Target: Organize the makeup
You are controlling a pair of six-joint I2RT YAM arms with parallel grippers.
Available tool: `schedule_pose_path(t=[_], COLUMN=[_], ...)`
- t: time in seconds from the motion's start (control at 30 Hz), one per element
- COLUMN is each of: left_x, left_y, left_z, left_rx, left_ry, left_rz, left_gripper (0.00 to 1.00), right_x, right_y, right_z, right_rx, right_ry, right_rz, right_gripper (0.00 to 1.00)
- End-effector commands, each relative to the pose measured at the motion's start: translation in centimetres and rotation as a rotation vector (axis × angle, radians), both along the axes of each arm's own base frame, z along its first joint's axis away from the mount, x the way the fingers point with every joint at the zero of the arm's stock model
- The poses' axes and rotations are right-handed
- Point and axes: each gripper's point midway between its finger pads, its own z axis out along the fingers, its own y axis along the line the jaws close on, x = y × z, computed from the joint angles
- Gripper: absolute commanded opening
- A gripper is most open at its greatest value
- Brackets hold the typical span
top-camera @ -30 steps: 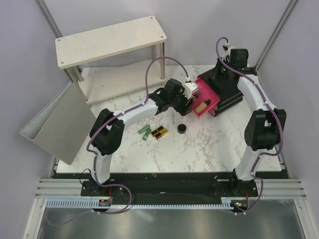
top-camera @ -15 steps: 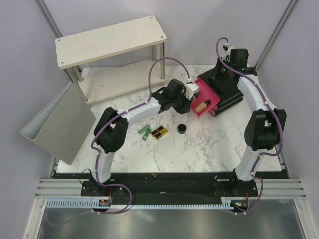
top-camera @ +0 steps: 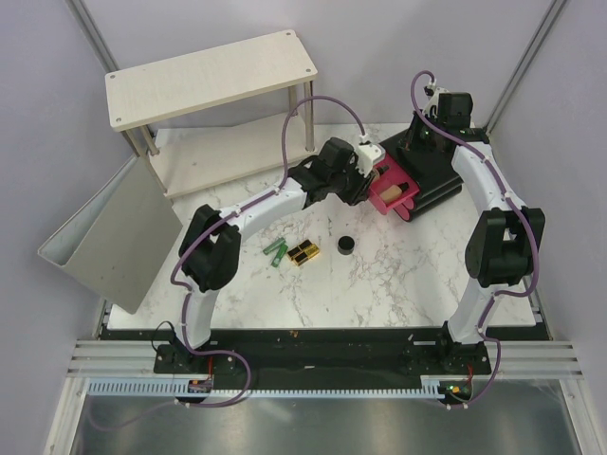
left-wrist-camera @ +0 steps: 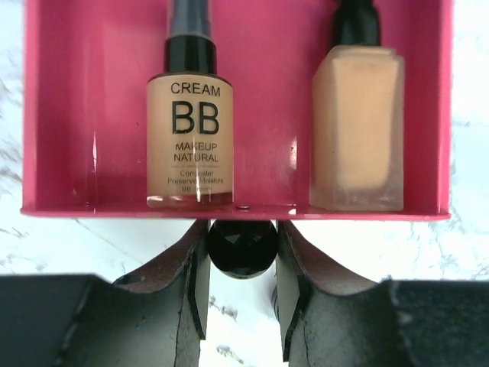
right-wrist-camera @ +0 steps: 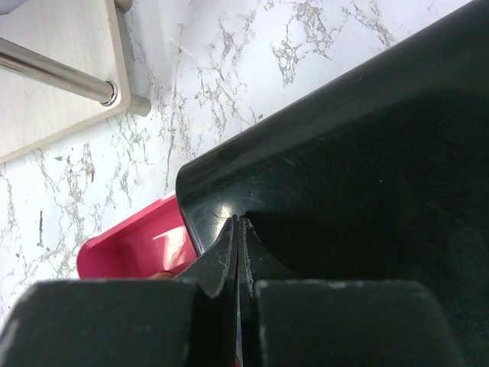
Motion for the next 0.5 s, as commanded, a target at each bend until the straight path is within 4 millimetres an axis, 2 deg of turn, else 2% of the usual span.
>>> schedule_pose_path(t=[0.0, 0.13, 0.17, 0.2, 0.27, 0.3, 0.47], left_x=[2.4, 3.3, 3.5, 3.7, 4.1, 4.1, 5.0], left_y=[-2.9, -3.8, -4.1, -4.6, -5.2, -5.6, -6.5], left_z=[8.2, 9.0, 9.8, 9.2, 10.0, 9.4, 9.8], left_rx=[-0.186, -0.214, -0.229, -0.230, -0.254, -0.256, -0.291], left_ry=[-0.166, -0.179, -0.193, -0.184, -0.197, -0.183, -0.210], left_rz=[0.012, 0.030, 0.033, 0.034, 0.037, 0.038, 0.049], left_gripper=[0.02, 0.02, 0.02, 0.02, 0.02, 0.02, 0.02], right_x=[-4.5, -4.5, -4.6, -4.5, -4.7, -4.6, -4.6], right_y=[-0.7, -0.6, -0.6, -0.6, -0.5, -0.5, -0.5], right_z=[-7.9, -7.9, -7.9, -7.9, -8.1, -8.0, -8.1], right_rx=[-0.045, -0.042, -0.041, -0.041, -0.043, -0.041, -0.037], right_ry=[0.304, 0.305, 0.307, 0.305, 0.311, 0.310, 0.309], right_rz=[-0.007, -0.004, -0.003, -0.003, -0.002, -0.001, -0.003], right_gripper=[0.00, 0.00, 0.00, 0.00, 0.00, 0.00, 0.00])
